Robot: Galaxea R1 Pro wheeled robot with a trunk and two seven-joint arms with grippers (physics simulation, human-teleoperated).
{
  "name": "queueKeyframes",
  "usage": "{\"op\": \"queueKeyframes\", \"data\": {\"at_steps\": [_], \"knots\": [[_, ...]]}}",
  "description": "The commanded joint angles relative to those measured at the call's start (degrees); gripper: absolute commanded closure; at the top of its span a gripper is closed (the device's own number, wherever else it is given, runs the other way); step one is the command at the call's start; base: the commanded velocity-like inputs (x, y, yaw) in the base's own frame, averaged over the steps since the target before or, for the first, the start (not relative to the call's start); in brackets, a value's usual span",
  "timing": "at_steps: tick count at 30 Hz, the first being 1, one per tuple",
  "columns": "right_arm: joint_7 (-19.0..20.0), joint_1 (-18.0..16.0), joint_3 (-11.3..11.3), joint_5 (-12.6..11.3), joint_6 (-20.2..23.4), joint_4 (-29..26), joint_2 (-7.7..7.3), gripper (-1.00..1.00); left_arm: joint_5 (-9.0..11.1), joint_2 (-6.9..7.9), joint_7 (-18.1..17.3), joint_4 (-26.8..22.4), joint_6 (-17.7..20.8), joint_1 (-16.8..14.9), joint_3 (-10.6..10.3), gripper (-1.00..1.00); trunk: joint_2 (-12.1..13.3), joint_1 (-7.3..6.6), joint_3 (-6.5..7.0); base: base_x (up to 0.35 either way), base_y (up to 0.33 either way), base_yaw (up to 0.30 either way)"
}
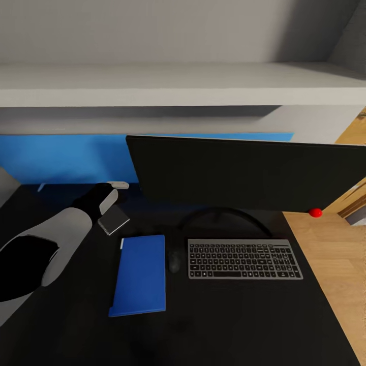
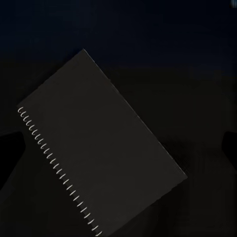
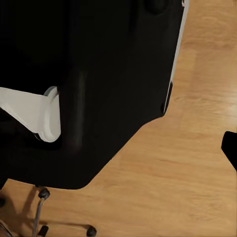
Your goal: In the bedroom, organize the workspace by keeping the computer under the desk, ensuring the monitor is on the desk, placing the keyboard on the desk next to the monitor, placing the mouse on the desk next to the keyboard, moving the folder from the swivel chair onto the desk next to the mouse, stacking the notebook on top of the folder with the pen on top of the notebook, and positioning the swivel chair next to the desk.
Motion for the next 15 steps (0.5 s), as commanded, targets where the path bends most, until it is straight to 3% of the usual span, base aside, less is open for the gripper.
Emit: {"op": "queueKeyframes", "data": {"at_steps": [1, 5, 9, 10, 15], "knots": [[0.0, 0.43, 0.31, -0.6, 1.39, -1.81, -0.25, -1.0, 0.62, 0.05, 0.4, -0.13, 0.26, -0.01, -0.41, -1.0, -0.09, 0.03, -0.09, 0.0, 0.0, -0.092], [-0.15, 2.32, 0.2, -0.51, 5.98, -7.02, -1.26, -1.0, 0.62, 0.05, 0.4, -0.12, 0.28, 0.02, -0.42, -1.0, -0.09, 0.03, -0.2, 0.0, 0.0, -0.131], [-1.39, 2.63, 0.23, -0.38, 6.86, -7.97, -1.4, -1.0, 0.62, 0.05, 0.4, -0.13, 0.23, 0.03, -0.41, -1.0, -0.09, 0.03, -0.32, 0.0, 0.0, -0.139], [-4.27, 2.75, 0.38, -0.11, 7.29, -8.58, -1.3, -1.0, 0.58, 0.12, 0.4, -0.12, 0.22, 0.03, -0.41, -1.0, -0.09, 0.03, -0.33, 0.0, 0.0, -0.025], [-5.12, 2.76, 0.38, -0.07, 7.86, -8.98, -1.29, -1.0, 0.53, 0.13, 0.4, -0.12, 0.27, 0.06, -0.41, -1.0, -0.09, 0.03, -0.35, 0.0, 0.0, -0.014]]}}
